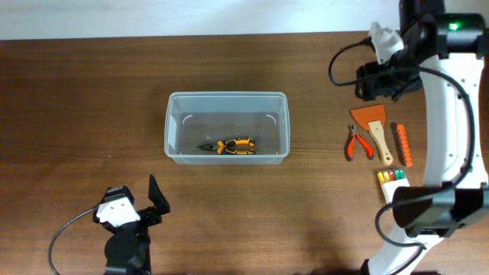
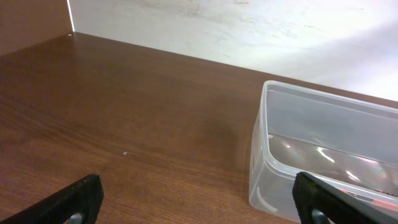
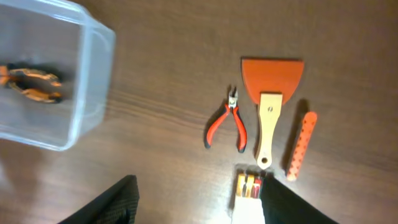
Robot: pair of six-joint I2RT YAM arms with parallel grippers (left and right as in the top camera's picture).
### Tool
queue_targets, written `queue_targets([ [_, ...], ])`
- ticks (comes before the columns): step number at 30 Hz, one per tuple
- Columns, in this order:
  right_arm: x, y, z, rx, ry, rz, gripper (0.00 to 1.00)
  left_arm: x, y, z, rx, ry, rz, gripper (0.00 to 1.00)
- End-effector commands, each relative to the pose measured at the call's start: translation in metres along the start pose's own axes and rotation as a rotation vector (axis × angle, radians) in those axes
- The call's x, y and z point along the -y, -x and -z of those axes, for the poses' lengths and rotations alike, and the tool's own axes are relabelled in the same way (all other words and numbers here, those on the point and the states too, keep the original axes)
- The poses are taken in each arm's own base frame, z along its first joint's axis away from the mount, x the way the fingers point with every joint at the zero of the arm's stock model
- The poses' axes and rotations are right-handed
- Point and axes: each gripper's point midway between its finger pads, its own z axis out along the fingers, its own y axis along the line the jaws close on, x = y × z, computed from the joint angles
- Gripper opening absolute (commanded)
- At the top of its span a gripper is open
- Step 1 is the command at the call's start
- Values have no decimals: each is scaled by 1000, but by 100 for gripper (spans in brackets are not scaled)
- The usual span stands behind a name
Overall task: Pack container
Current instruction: 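Move the right gripper back over the red-handled cutters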
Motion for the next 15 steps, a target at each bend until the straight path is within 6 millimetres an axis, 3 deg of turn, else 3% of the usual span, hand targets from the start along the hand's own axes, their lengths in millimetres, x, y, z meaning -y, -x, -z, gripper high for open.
queue_targets([
  [1, 12, -20, -44, -106, 19, -53, 62, 0, 0, 0, 2, 0, -9, 99],
  [8, 11, -55, -129, -219, 44, -92, 59, 0, 0, 0, 2, 0, -9, 99],
  [15, 8, -83, -173, -263, 51, -148, 45, 0, 0, 0, 2, 0, -9, 99],
])
